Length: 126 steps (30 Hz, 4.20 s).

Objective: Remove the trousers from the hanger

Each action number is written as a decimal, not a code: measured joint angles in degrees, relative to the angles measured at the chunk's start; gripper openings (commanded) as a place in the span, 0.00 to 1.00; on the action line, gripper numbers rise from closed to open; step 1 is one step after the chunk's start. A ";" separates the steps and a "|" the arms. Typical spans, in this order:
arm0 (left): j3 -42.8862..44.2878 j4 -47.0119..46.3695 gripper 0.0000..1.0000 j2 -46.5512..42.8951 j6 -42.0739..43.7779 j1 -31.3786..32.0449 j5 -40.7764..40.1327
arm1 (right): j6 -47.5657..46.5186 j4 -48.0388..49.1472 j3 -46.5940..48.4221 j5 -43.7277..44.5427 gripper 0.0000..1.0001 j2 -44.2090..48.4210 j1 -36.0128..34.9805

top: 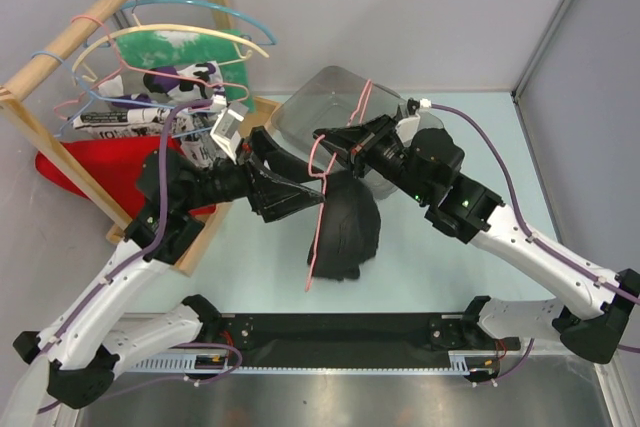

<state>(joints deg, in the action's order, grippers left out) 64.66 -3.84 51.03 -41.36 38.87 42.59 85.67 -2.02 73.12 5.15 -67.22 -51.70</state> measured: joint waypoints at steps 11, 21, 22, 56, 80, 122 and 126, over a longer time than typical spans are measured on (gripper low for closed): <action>1.18 0.15 0.74 2.14 0.46 0.00 -0.92 | -0.81 -0.87 -0.42 1.84 0.00 0.37 0.48; 2.36 1.75 0.73 6.95 1.64 0.63 -1.92 | -1.38 0.68 -1.75 2.95 0.00 1.70 1.16; 2.49 1.90 0.72 7.32 1.79 0.83 -1.90 | -1.29 0.72 -1.92 2.97 0.00 1.92 1.18; 19.61 20.83 0.00 12.57 -5.11 6.21 -26.67 | -18.08 -10.29 -13.00 -6.73 0.93 17.90 11.17; 38.07 35.91 0.00 19.91 -1.62 6.16 -54.99 | -80.19 -26.01 -9.44 -4.72 1.00 13.03 -20.13; 35.52 37.51 0.00 13.62 -2.27 6.10 -55.41 | -84.91 -16.20 -9.79 34.03 0.85 8.00 -33.35; 35.28 36.52 0.00 13.46 -2.80 6.05 -55.47 | -86.51 -13.31 -10.82 34.49 0.88 8.41 -33.81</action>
<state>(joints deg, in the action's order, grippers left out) 99.94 32.69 64.49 -44.16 44.93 -12.88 -0.84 -15.33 62.30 39.64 -58.81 -85.52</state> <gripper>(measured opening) 0.049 0.856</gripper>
